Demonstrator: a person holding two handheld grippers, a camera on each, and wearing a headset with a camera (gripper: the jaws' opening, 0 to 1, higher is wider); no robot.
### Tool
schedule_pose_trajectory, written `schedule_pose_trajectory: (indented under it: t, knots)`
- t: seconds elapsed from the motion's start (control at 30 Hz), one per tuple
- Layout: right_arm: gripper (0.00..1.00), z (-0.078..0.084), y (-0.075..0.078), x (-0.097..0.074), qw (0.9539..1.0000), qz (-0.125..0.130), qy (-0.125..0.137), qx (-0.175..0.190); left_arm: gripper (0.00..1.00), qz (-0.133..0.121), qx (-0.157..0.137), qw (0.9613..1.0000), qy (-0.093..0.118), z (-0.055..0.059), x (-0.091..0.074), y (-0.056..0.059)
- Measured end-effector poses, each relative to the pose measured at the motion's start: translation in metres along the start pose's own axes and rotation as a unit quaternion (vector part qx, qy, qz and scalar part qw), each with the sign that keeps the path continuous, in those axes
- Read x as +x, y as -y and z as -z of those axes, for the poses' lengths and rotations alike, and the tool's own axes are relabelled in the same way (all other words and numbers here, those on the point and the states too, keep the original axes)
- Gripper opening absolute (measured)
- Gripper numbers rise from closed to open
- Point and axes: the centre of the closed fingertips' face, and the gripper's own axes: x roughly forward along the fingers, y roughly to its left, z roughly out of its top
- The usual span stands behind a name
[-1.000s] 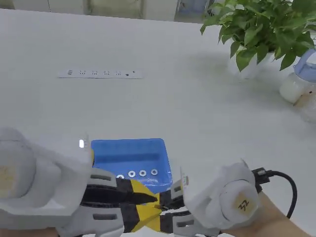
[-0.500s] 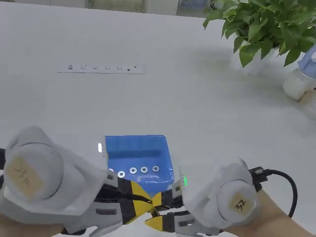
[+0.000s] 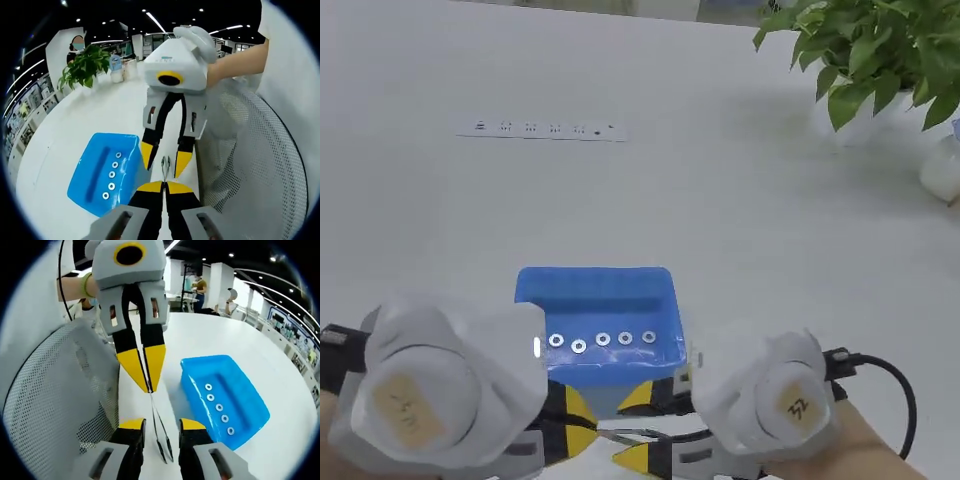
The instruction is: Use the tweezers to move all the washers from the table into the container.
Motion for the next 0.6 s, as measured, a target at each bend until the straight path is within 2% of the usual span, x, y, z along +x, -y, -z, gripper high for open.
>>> schedule_pose_trajectory:
  t: [0.1, 0.17, 0.2, 0.3, 0.4, 0.43, 0.5, 0.53, 0.57, 0.6]
  knots:
    - [0.26, -0.004, 0.000, -0.016, 0.9978, 0.024, 0.038, 0.048, 0.00, 0.001, -0.004, 0.9999, -0.011, 0.009, 0.002, 0.000]
    - [0.26, -0.003, 0.004, -0.030, 0.9942, 0.055, 0.060, 0.071, 0.00, 0.004, -0.010, 0.9998, -0.018, 0.016, 0.005, -0.001]
    - [0.26, -0.001, 0.007, -0.039, 0.9909, 0.075, 0.070, 0.088, 0.00, 0.006, -0.016, 0.9996, -0.024, 0.019, 0.006, -0.001]
    - [0.26, 0.006, 0.012, -0.059, 0.9824, 0.113, 0.084, 0.123, 0.00, 0.008, -0.019, 0.9986, -0.049, 0.033, 0.013, -0.001]
    - [0.28, 0.007, 0.026, -0.076, 0.9722, 0.153, 0.095, 0.150, 0.00, 0.012, -0.020, 0.9972, -0.071, 0.043, 0.020, 0.001]
    - [0.29, 0.007, 0.032, -0.081, 0.9706, 0.166, 0.098, 0.144, 0.00, 0.013, -0.021, 0.9969, -0.075, 0.045, 0.021, 0.001]
    - [0.29, 0.021, 0.041, -0.091, 0.9645, 0.201, 0.060, 0.160, 0.00, 0.014, -0.020, 0.9953, -0.093, 0.051, 0.024, 0.001]
    - [0.30, 0.024, 0.045, -0.097, 0.9639, 0.220, 0.046, 0.142, 0.00, 0.012, -0.014, 0.9940, -0.108, 0.055, 0.025, 0.001]
    - [0.32, 0.026, 0.048, -0.102, 0.9616, 0.233, 0.042, 0.138, 0.00, 0.010, -0.008, 0.9929, -0.119, 0.058, 0.026, 0.001]
    - [0.32, 0.025, 0.050, -0.106, 0.9584, 0.241, 0.049, 0.145, 0.00, 0.008, -0.005, 0.9914, -0.130, 0.061, 0.027, 0.001]
